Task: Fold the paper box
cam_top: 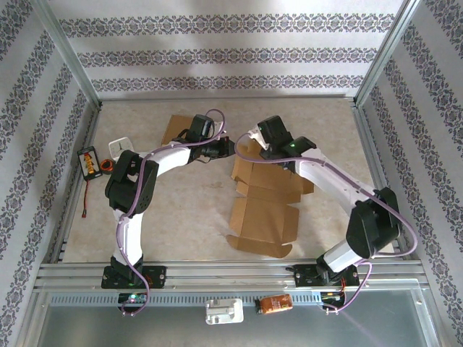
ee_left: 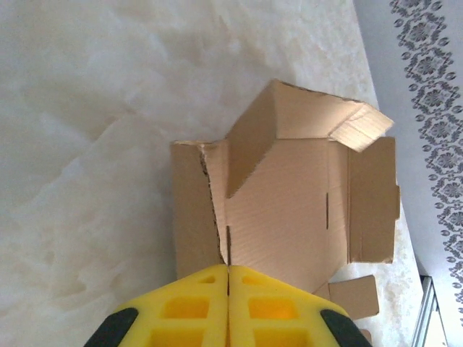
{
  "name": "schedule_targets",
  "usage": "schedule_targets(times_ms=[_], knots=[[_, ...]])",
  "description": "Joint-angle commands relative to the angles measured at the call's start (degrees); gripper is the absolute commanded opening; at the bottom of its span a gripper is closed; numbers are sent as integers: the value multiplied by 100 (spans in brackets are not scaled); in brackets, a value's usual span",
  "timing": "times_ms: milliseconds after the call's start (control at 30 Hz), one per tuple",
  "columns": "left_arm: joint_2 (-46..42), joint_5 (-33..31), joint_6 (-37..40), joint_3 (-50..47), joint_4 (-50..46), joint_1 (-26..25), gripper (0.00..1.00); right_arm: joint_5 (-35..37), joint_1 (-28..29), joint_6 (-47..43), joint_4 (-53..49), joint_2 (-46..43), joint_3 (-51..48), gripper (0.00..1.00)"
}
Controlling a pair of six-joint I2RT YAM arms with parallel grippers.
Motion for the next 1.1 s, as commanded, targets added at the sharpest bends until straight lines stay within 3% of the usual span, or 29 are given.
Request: schedule_targets(times_ms=[0, 100, 200, 267, 400, 467, 567, 700, 833, 967, 1067], knots=[[-250, 66, -66, -112, 534, 55, 6, -1601, 62, 3005, -794, -433, 192, 44], [-268, 13, 57, -114, 413, 57, 5, -2037, 240, 4739, -690, -589, -330, 46], [-312, -48, 440, -107, 151, 57, 3, -1797, 308, 5091, -712, -769, -646, 57], [-367, 83, 848, -130, 41, 56, 0, -1707, 68, 4481, -559, -903, -714, 63], [-486, 274, 1419, -208, 57, 50, 0, -1797, -588, 1753, -341, -854, -389, 81], [-518, 256, 1498, -171, 57, 57, 0, -2090, -903, 196, -295, -567, -235, 89], [-505, 366, 1499, -115, 130, 56, 0, -2439, -1305, -994, -1059, 234, 644, 94], [-478, 471, 1400, -89, 283, 57, 0, -3316, -1793, -1673, -2341, 1428, 2143, 97], [-440, 477, 1385, -11, 243, 52, 0, -3639, -1970, -1975, -3117, 2459, 3079, 95], [-444, 486, 1444, 49, 181, 55, 0, -3627, -2119, -1790, -2958, 3021, 3363, 91], [-436, 464, 1481, 96, 75, 54, 0, -3401, -2169, -1775, -2846, 3311, 3507, 80]])
